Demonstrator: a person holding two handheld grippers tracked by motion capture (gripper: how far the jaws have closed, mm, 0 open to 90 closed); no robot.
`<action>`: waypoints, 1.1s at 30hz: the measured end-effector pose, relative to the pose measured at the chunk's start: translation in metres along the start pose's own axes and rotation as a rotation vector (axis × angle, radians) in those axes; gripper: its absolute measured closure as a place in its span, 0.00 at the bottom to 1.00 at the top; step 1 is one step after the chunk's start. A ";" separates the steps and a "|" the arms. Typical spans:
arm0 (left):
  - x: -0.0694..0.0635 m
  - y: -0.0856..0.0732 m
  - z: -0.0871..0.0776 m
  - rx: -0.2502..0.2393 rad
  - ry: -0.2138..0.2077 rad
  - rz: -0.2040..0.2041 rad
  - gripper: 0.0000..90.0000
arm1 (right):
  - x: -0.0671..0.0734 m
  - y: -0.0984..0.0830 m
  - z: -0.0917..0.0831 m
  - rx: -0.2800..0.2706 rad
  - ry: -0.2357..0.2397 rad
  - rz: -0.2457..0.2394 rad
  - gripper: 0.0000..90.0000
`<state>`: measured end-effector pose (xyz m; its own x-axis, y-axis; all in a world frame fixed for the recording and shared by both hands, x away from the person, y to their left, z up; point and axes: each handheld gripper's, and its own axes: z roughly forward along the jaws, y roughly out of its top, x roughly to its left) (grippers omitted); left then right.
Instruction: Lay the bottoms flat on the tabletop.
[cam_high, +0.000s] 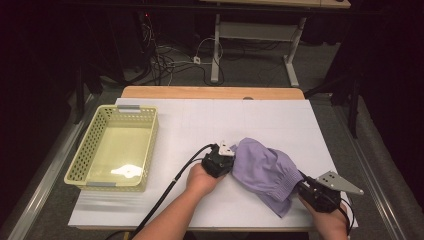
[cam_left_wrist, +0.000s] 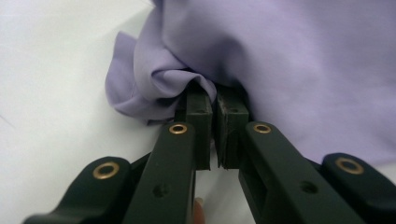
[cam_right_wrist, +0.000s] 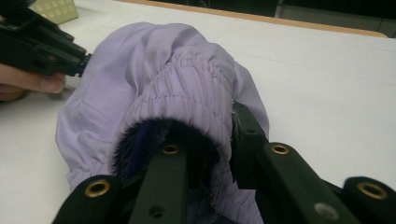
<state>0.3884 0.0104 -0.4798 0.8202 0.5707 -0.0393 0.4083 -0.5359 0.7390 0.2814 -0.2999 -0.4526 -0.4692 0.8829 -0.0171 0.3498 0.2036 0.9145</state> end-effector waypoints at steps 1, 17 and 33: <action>-0.002 -0.003 -0.003 -0.008 -0.008 0.003 0.94 | 0.000 0.000 0.000 0.000 0.000 0.001 0.88; -0.031 -0.055 -0.063 -0.118 -0.012 0.060 0.95 | 0.011 0.003 0.007 0.001 0.027 -0.009 0.88; -0.046 -0.110 -0.121 -0.137 0.001 0.016 0.95 | 0.024 0.005 0.009 0.000 0.058 -0.026 0.88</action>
<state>0.2572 0.1186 -0.4773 0.8258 0.5633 -0.0261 0.3364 -0.4548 0.8246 0.2791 -0.2734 -0.4523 -0.5242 0.8514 -0.0179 0.3367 0.2265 0.9140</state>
